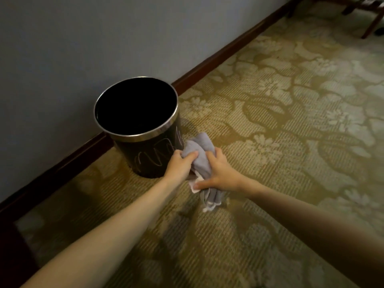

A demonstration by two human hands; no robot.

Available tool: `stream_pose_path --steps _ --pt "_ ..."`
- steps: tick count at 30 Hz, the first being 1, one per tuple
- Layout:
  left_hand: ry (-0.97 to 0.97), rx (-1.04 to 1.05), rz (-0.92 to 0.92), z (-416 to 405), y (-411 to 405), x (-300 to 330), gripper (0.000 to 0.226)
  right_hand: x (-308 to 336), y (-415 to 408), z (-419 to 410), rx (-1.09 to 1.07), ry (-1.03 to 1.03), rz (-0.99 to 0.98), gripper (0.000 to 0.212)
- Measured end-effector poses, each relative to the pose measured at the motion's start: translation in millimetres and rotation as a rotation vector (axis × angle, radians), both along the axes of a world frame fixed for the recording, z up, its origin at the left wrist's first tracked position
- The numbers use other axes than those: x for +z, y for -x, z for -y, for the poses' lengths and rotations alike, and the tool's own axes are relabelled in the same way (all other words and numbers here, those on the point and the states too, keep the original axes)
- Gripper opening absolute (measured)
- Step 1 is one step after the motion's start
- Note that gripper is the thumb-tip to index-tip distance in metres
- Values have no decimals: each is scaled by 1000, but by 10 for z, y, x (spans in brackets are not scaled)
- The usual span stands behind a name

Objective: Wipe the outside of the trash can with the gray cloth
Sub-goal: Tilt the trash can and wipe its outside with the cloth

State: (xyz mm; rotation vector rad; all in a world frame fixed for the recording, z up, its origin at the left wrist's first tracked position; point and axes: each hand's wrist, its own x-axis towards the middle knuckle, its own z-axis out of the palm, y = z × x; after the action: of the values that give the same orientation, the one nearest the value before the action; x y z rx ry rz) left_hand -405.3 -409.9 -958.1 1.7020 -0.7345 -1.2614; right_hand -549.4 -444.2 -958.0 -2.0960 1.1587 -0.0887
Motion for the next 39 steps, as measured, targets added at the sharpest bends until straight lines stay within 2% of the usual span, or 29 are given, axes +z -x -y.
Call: stream_pose_path --steps 3,9,15,18,20,22,24,26,29,33,39 --pt "35 -93 102 -14 5 75 20 -79 5 -18 -37 154 18 62" --pt "239 -213 557 -126 -322 283 21 -197 68 56 -200 194 196 32" --pt "665 -286 1110 -159 -750 580 21 -118 -2 128 -338 206 414 21" --pt "650 -311 1322 -113 -984 678 23 -40 -66 170 -395 202 461 27" --pt "503 -371 1341 -64 -1124 706 29 -7 -90 189 -404 209 472 27" --pt "352 -480 1233 -16 -1248 718 35 6 -101 202 -406 214 478 28" --pt "255 -568 1115 4 -1337 736 32 13 -104 199 -413 204 492 32" --pt "195 -618 1113 15 -1393 760 27 25 -106 189 -419 197 508 34" --pt "195 -640 1158 24 -1402 759 18 50 -107 177 -427 198 524 28" --pt "248 -549 1173 14 -1347 730 12 87 -92 178 -434 213 528 22" --pt "172 -490 1171 52 -1274 833 23 147 -88 146 -443 202 562 22"
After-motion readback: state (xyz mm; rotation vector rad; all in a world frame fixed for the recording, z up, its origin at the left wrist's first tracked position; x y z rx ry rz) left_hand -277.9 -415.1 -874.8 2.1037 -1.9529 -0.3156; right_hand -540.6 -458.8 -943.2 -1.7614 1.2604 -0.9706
